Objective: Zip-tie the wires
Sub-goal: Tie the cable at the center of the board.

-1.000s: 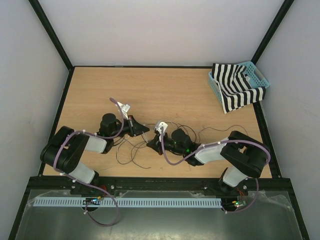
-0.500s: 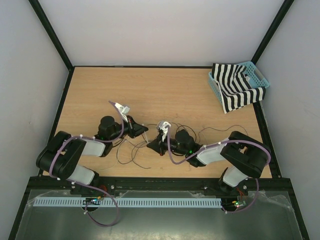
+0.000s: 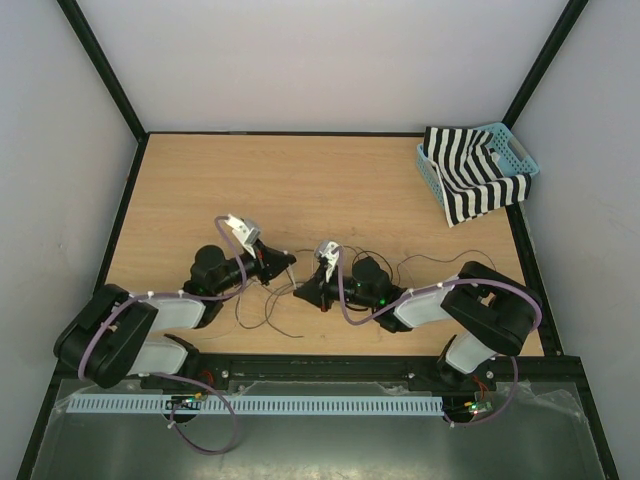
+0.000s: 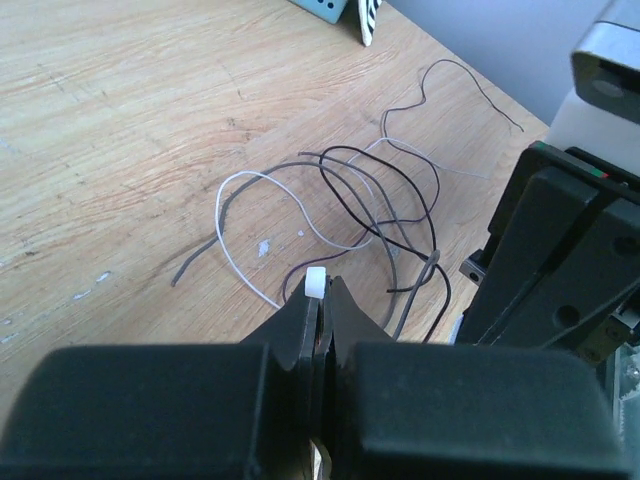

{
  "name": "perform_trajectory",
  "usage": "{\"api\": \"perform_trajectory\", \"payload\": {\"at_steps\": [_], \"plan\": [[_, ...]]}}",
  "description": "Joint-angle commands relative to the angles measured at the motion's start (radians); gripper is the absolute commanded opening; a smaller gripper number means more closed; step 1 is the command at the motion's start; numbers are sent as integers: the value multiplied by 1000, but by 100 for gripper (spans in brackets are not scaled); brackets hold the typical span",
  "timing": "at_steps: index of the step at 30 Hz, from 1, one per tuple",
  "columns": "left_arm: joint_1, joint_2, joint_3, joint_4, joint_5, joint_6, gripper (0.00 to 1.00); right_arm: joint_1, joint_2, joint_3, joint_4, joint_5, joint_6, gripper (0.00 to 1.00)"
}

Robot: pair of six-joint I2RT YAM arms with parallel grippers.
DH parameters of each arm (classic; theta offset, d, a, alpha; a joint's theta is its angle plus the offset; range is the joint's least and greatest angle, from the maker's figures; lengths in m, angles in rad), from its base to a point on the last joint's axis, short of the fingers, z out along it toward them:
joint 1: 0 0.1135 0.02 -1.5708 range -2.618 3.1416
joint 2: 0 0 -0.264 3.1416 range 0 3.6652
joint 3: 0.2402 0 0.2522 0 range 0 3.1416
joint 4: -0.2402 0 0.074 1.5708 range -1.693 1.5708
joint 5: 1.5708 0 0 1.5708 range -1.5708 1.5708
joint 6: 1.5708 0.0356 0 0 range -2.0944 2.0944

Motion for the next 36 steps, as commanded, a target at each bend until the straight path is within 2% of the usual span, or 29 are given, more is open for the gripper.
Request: {"api": "perform_trajectory", "payload": {"at_steps": [1, 12, 21, 30, 36], "plan": [[-19, -35, -24, 75, -18, 114, 0, -6, -14, -10, 30, -43, 16, 0], [-89, -67, -64, 99, -31, 334, 0, -12, 18, -61, 156, -99, 33, 0], [-132, -163, -88, 98, -20, 452, 0, -45, -33, -94, 135, -161, 41, 0], [-191, -185, -125, 97, -81, 575, 0, -72, -96, -132, 98, -224, 11, 0], [-226, -195, -124, 97, -113, 633, 0, -72, -80, -119, 98, -298, -3, 0]]}}
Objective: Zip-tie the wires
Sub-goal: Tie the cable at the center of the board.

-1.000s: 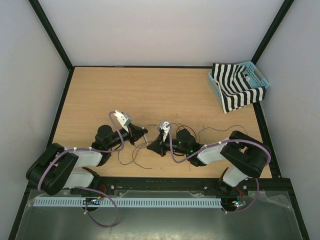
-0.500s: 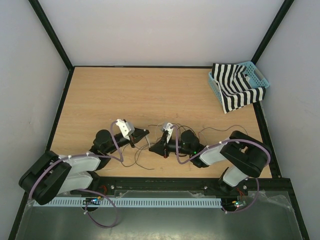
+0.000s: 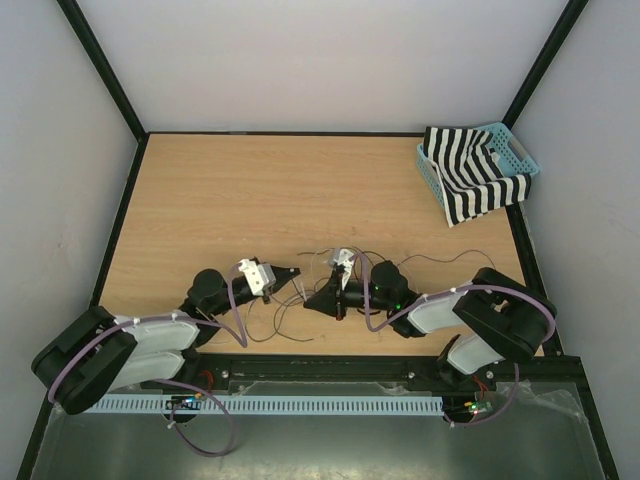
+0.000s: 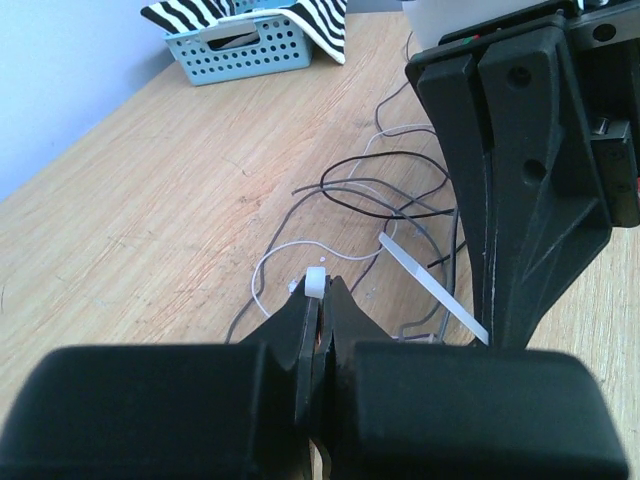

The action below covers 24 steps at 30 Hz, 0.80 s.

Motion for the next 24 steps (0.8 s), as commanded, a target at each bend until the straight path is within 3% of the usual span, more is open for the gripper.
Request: {"api": "perform_trajectory", "payload": {"at_steps": [1, 24], "plan": [[-29, -14, -3, 42, -39, 84, 0, -6, 7, 3, 9, -89, -13, 0], [-72, -29, -26, 42, -68, 188, 0, -13, 13, 25, -69, -130, -25, 0]]}}
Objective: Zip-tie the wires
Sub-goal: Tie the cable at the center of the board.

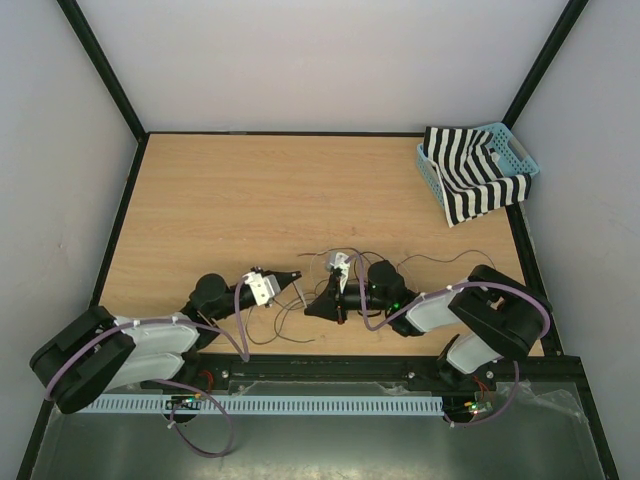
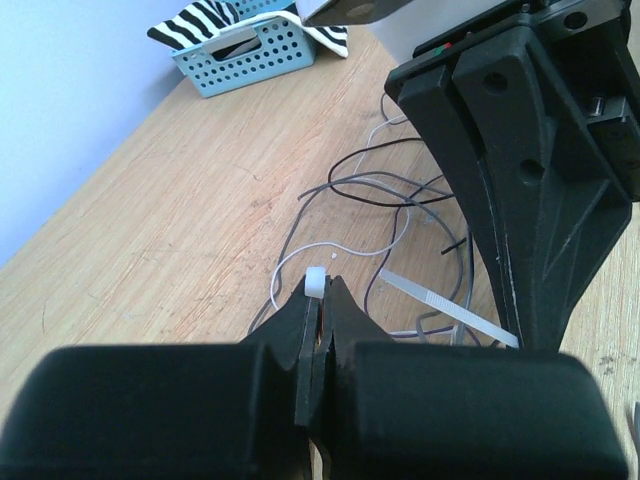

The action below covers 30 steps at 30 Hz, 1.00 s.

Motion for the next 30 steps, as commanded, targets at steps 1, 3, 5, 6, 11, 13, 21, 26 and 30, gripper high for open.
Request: {"api": "perform_trajectory", "payload": {"at_steps": [1, 3, 5, 6, 11, 13, 21, 26, 30], "plan": [[-10, -22, -10, 42, -16, 43, 0, -10, -15, 21, -46, -44, -15, 0], [-17, -24, -12, 40, -19, 53, 0, -12, -17, 26, -54, -52, -15, 0], [-23, -25, -12, 40, -27, 66, 0, -16, -18, 31, -65, -57, -15, 0], [-27, -26, -12, 40, -34, 73, 0, -17, -19, 33, -67, -62, -15, 0], [-33, 0, 10, 40, -72, 105, 0, -42, -20, 44, -86, -89, -19, 0], [-33, 20, 27, 40, -83, 120, 0, -60, -17, 52, -88, -103, -19, 0], [-32, 59, 61, 42, -98, 152, 0, -74, -3, 77, -113, -147, -25, 0], [-33, 52, 56, 40, -102, 155, 0, -83, 1, 76, -122, -149, -31, 0], [-32, 52, 54, 41, -102, 156, 0, -101, 5, 78, -122, -168, -34, 0]]}}
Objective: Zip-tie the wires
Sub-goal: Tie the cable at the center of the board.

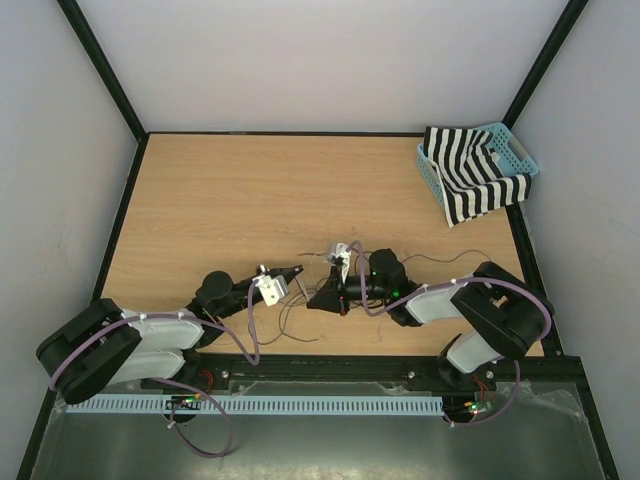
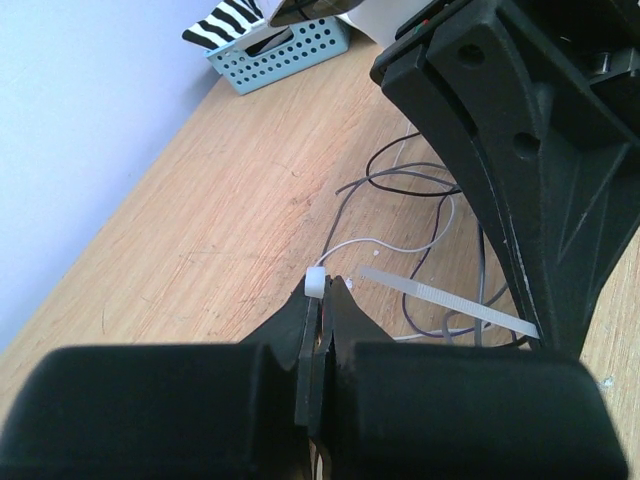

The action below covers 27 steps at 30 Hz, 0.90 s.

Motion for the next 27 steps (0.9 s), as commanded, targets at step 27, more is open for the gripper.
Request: {"api": "perform_trajectory", "payload": {"at_steps": [27], "plan": [[-5, 21, 29, 42, -18, 25, 0, -38, 53, 78, -89, -105, -22, 0]]}}
